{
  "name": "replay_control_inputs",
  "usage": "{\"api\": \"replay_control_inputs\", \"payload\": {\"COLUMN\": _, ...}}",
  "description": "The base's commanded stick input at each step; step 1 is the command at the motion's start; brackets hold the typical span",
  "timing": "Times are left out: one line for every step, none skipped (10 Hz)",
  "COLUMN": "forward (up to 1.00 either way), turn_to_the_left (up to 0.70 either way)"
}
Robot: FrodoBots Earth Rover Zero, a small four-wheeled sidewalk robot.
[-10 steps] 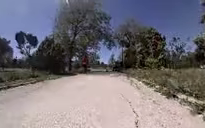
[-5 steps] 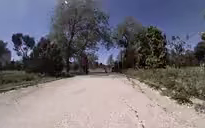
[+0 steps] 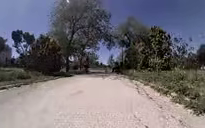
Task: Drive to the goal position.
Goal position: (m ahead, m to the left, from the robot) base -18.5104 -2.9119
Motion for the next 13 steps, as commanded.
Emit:
{"api": "replay_control_inputs", "payload": {"forward": 0.7, "turn_to_the_left": 0.01}}
{"api": "replay_control_inputs", "payload": {"forward": 0.7, "turn_to_the_left": 0.01}}
{"api": "replay_control_inputs", "payload": {"forward": 0.7, "turn_to_the_left": 0.01}}
{"api": "replay_control_inputs", "payload": {"forward": 0.7, "turn_to_the_left": 0.01}}
{"api": "replay_control_inputs", "payload": {"forward": 0.7, "turn_to_the_left": 0.01}}
{"api": "replay_control_inputs", "payload": {"forward": 0.7, "turn_to_the_left": 0.01}}
{"api": "replay_control_inputs", "payload": {"forward": 0.7, "turn_to_the_left": 0.01}}
{"api": "replay_control_inputs", "payload": {"forward": 0.7, "turn_to_the_left": 0.01}}
{"api": "replay_control_inputs", "payload": {"forward": 0.7, "turn_to_the_left": 0.01}}
{"api": "replay_control_inputs", "payload": {"forward": 0.7, "turn_to_the_left": 0.01}}
{"api": "replay_control_inputs", "payload": {"forward": 0.7, "turn_to_the_left": 0.01}}
{"api": "replay_control_inputs", "payload": {"forward": 0.7, "turn_to_the_left": 0.02}}
{"api": "replay_control_inputs", "payload": {"forward": 0.7, "turn_to_the_left": 0.03}}
